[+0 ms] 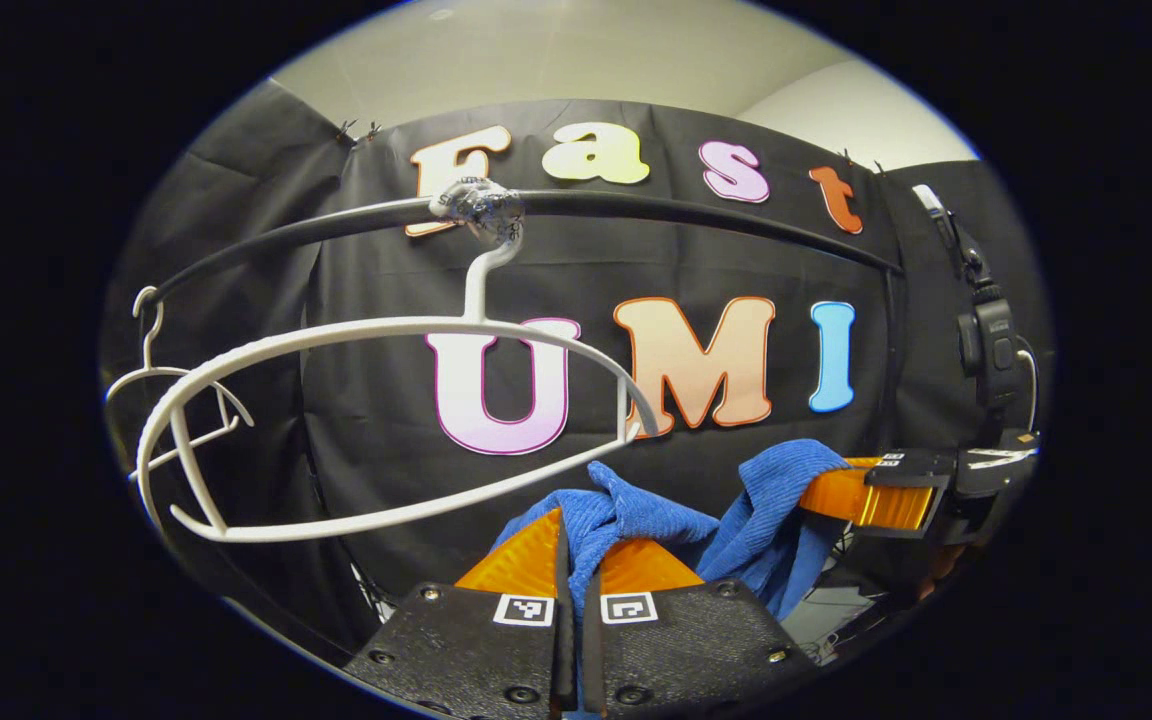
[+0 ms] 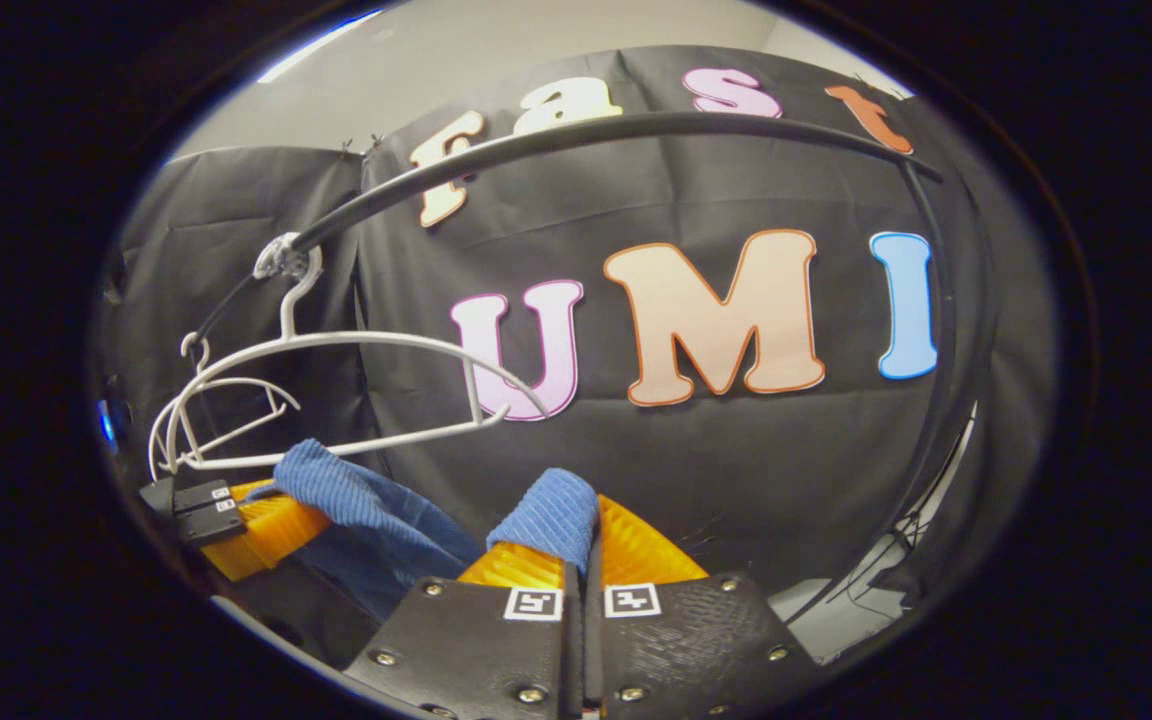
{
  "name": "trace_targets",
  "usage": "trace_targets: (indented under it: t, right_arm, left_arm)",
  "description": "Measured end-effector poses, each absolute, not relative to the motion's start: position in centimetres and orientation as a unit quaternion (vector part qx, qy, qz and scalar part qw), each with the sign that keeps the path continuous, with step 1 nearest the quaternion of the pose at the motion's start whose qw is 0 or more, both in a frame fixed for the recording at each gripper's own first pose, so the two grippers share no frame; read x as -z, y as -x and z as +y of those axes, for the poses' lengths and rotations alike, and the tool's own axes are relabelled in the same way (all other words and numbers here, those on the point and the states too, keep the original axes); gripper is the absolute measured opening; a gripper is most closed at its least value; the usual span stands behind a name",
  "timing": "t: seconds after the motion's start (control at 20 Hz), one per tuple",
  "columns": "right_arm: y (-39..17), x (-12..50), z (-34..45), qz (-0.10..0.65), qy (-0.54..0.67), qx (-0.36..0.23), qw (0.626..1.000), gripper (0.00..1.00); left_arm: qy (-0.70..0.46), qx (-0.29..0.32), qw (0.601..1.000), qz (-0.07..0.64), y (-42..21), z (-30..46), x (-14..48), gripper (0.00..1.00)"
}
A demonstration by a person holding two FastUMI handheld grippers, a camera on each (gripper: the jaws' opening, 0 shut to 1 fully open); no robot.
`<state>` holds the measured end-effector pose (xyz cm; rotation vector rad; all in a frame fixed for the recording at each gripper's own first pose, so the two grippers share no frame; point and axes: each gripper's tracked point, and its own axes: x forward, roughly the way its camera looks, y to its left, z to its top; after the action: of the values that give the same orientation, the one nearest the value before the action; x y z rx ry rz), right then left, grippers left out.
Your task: Grasp the clothes on the hanger with both hands and then place them into the laundry hamper below.
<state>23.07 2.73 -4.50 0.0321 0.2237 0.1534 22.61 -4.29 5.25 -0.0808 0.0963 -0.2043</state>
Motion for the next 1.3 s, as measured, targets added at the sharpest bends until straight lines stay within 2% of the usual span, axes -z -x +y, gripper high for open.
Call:
trace_targets:
  t: [0.05,0.1,0.15,0.4,0.45,0.5,0.55,1.3]
  right_arm:
    - [-23.1,4.3,2.8,0.112,-0.021,-0.074,0.991,0.01]
    - [-23.2,4.0,2.8,0.112,-0.026,-0.074,0.991,0.06]
    - [-23.3,3.8,2.9,0.110,-0.030,-0.074,0.991,0.01]
    - [-23.8,4.6,2.7,0.118,-0.031,-0.057,0.991,0.01]
    - [-23.8,5.4,2.7,0.123,-0.029,-0.056,0.990,0.01]
    - [-24.0,6.0,2.7,0.130,-0.028,-0.053,0.990,0.06]
    - [-24.2,6.9,2.7,0.136,-0.027,-0.049,0.989,0.01]
    - [-26.2,20.8,2.1,0.271,-0.055,-0.013,0.961,0.02]
  left_arm:
    - [0.043,0.103,0.993,0.044,-22.8,-4.4,-5.6,0.03]
    - [0.043,0.105,0.993,0.042,-23.1,-4.4,-5.7,0.03]
    - [0.043,0.106,0.993,0.040,-23.4,-4.6,-5.9,0.03]
    - [0.043,0.119,0.991,0.050,-24.8,-5.2,-4.7,0.03]
    - [0.045,0.122,0.990,0.057,-25.1,-5.5,-4.1,0.03]
    - [0.047,0.124,0.989,0.063,-25.5,-5.7,-3.3,0.03]
    - [0.048,0.127,0.988,0.068,-25.8,-5.8,-2.7,0.03]
    - [0.023,0.150,0.976,0.156,-29.2,-8.1,11.0,0.04]
